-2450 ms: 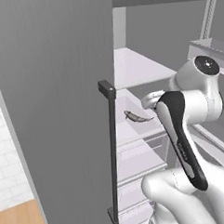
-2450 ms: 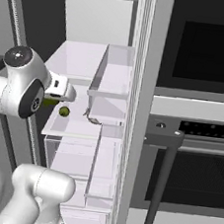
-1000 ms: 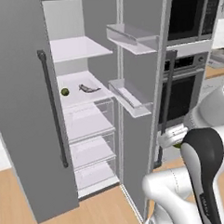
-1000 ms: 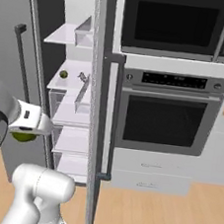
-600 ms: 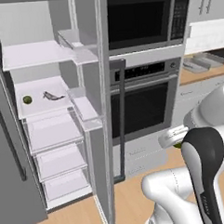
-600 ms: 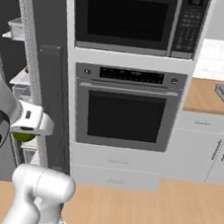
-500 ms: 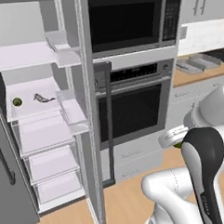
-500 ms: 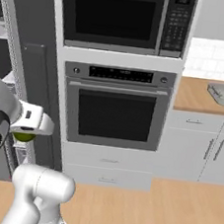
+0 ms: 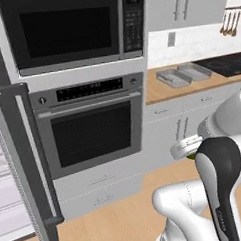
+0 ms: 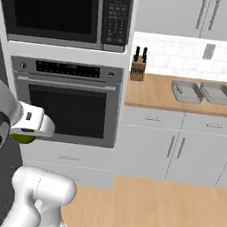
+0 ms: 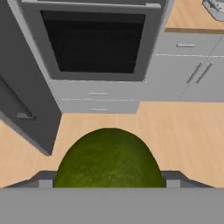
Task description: Place one lime and one fish in each tupperware on the nearby counter, to pack two identical lunches.
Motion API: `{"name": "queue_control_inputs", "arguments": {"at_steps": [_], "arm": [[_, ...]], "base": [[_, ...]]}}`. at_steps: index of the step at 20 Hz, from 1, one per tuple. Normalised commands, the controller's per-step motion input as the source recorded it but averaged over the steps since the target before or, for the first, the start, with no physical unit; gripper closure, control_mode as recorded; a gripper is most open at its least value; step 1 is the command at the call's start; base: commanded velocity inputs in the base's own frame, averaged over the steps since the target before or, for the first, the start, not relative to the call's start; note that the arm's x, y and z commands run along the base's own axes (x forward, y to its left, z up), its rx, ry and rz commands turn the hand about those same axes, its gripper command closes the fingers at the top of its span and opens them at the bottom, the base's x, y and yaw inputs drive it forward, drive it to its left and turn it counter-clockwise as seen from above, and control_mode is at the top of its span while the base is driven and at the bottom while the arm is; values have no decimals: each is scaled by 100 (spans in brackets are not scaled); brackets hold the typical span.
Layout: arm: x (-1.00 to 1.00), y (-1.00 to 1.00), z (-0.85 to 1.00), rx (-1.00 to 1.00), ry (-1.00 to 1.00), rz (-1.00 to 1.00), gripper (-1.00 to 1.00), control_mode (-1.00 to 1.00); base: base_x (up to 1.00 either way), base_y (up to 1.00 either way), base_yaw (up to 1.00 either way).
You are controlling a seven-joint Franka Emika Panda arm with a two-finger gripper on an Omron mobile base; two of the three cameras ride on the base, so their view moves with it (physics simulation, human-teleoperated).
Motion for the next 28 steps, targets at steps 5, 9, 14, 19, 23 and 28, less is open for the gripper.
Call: {"name": "queue_control_inputs", "arguments": {"at_steps": [5,9,14,19,23,28], "arm": [[0,0,0,0,0,0,100,100],[0,0,0,0,0,0,100,100],[0,0,0,0,0,0,100,100],[0,0,0,0,0,0,100,100],[0,0,0,0,0,0,100,100],[0,0,0,0,0,0,100,100]], "base": [[57,-100,4],[78,-100,4],[99,-99,6],[93,-33,-5],[100,26,-21],[86,-69,-1]]}}
